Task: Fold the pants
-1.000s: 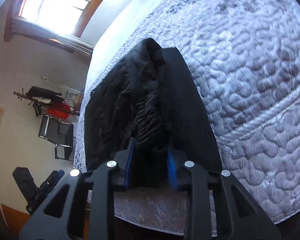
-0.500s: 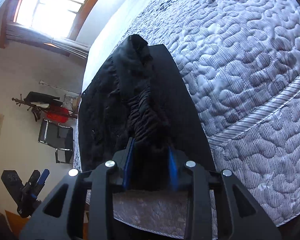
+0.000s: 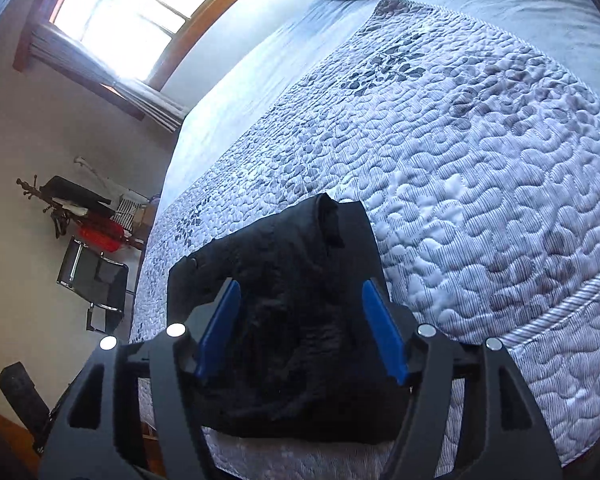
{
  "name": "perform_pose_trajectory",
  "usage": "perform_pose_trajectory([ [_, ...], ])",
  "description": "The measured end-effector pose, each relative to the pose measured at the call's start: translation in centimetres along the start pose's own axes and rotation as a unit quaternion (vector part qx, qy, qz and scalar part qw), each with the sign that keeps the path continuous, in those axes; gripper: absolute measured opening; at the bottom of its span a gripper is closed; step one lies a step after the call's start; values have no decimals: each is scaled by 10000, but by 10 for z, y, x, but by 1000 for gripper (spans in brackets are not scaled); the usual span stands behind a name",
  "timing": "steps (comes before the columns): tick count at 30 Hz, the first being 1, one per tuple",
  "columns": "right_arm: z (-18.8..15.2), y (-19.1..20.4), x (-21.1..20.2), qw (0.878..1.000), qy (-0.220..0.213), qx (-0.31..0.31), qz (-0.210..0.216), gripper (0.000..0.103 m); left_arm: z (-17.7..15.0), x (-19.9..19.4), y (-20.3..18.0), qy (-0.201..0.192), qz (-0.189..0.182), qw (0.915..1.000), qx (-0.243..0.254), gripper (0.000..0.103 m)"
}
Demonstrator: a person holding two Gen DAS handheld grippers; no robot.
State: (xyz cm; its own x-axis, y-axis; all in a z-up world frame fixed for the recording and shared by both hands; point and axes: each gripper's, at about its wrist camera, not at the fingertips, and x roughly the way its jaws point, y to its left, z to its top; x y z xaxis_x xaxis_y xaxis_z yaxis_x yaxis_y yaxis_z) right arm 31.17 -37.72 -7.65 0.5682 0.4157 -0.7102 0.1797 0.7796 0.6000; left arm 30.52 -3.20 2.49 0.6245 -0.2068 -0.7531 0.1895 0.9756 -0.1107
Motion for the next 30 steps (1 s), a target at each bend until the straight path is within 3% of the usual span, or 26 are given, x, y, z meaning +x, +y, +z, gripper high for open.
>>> perform_pose_trajectory([
  [4,7,1,31,9997,221,20,-121,65,1,-2,-4,-28,77,9998,162,99],
  [5,8,1,36,9996,255,11,-98,58,1,-2,-6,-37,104,9997,210,99],
  [6,7,1,39,9996,280,-9,-26,43,2,-3,-7,-39,131,9996,257,99],
  [7,7,3,45,9994,343,-25,-19,36,2,-3,-7,-39,150,9995,290,99],
  [10,8,7,52,9993,352,-93,-46,25,4,-4,-9,-65,181,9991,384,99],
  [17,21,8,47,9998,99,74,136,21,5,0,-12,0,179,9990,419,99],
  [24,7,-6,43,9995,175,236,72,41,0,12,-12,191,33,9989,431,99],
  [26,-1,-8,33,9997,130,218,56,51,-3,22,-5,348,-5,9988,350,99],
  [27,-5,-9,27,9997,146,186,40,63,-5,27,-1,421,2,9987,287,99],
  [30,-14,-15,9,9998,114,136,22,74,-13,49,25,724,41,9973,-82,99],
])
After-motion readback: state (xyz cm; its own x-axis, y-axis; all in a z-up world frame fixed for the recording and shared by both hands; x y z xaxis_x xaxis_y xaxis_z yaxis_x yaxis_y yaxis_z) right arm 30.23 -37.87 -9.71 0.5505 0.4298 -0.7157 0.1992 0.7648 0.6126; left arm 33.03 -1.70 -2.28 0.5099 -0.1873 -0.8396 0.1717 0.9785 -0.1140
